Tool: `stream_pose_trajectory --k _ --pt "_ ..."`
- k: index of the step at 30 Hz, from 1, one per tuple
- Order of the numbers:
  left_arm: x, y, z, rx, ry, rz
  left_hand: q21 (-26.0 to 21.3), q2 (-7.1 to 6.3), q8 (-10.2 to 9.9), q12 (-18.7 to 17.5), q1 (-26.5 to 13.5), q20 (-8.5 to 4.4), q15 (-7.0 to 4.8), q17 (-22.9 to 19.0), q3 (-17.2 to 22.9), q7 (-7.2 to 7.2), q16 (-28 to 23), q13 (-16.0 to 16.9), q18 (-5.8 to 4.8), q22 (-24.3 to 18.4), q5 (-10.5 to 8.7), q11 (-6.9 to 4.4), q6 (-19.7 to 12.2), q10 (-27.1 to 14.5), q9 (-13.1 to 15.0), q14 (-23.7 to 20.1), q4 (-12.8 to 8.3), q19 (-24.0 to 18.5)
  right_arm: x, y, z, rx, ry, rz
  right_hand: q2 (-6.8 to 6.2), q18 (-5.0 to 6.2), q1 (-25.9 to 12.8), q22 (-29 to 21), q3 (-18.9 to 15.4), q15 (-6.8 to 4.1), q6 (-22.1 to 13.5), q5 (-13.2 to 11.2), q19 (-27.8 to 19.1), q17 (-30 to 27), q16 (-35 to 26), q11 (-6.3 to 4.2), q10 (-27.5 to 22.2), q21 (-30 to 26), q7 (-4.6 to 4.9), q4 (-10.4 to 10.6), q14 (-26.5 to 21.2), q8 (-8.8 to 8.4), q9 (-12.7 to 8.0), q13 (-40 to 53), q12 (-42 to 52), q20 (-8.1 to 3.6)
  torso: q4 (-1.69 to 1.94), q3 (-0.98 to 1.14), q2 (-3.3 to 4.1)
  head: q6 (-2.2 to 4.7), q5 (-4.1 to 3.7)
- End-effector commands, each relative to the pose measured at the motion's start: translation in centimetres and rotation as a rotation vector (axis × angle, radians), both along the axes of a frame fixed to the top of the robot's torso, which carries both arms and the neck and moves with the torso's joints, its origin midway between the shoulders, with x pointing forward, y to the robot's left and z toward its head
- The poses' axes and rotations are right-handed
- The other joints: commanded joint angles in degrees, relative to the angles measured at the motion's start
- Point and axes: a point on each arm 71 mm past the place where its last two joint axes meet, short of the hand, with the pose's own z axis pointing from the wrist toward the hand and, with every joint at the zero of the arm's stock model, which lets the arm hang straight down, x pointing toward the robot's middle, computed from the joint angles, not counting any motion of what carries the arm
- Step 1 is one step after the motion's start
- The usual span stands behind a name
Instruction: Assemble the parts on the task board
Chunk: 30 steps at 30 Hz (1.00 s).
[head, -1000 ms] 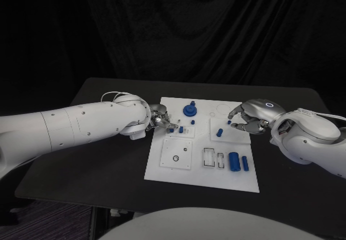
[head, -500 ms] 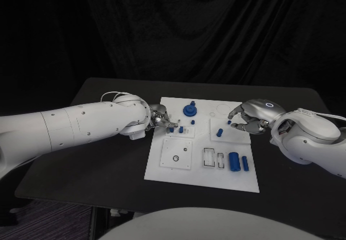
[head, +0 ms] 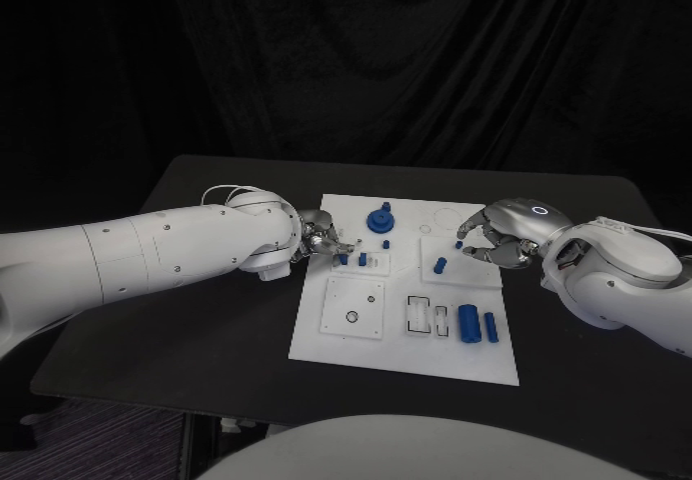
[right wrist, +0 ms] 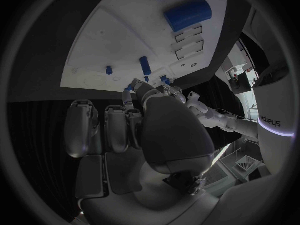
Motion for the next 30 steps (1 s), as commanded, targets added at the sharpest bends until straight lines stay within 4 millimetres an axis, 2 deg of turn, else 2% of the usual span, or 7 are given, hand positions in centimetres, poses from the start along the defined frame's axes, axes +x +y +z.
stream_pose_trajectory --k 1,21,30 --pt "-0.31 -0.03 -0.46 0.002 0.017 -0.005 0.27 0.69 0.57 -0.03 -0.06 -0.41 -0.59 15.09 -0.23 -0.36 0.15 14.96 0.63 11.44 0.25 -0.51 0.17 6.06 0.36 5.95 0.06 0.48 -0.04 -0.11 -0.14 -0.009 0.006 -0.016 0.03 0.56 0.58 10.69 0.4 0.11 0.29 0.2 0.38 0.15 -0.18 -0.05 -0.4 -0.34 -0.09 0.06 2.92 -0.21 -0.08 6.69 -0.21 -0.01 -0.02 0.01 -0.01 0.0 0.04" --pt "-0.12 -0.15 -0.08 -0.054 -0.034 -0.013 0.34 0.95 2.13 -0.03 -0.35 -0.7 -0.86 15.09 -0.45 -0.63 0.15 14.96 0.61 11.46 0.26 -0.8 -0.03 6.06 2.3 5.95 0.11 0.54 -0.03 -0.21 -0.18 -0.014 0.01 -0.023 0.13 0.58 0.66 10.66 0.57 0.13 0.33 0.32 0.35 0.02 -0.28 -0.02 -0.42 -0.45 -0.08 0.0 2.89 -0.2 -0.12 6.65 -0.24 0.0 -0.02 0.0 -0.01 0.0 0.07" --pt "-0.02 -0.14 0.01 -0.067 -0.048 -0.013 0.75 1.01 4.3 -0.03 -0.54 -0.9 -1.04 15.09 -0.85 -0.85 0.15 14.96 0.52 11.59 -0.03 -1.0 -0.85 6.06 5.56 5.95 0.09 0.76 -0.03 -0.2 -0.19 -0.014 0.011 -0.024 0.13 0.58 0.66 10.66 0.57 0.13 0.33 0.32 0.35 0.02 -0.28 -0.02 -0.42 -0.45 -0.08 0.0 2.89 -0.2 -0.12 6.65 -0.24 0.0 -0.03 -0.02 -0.01 0.0 -0.05"
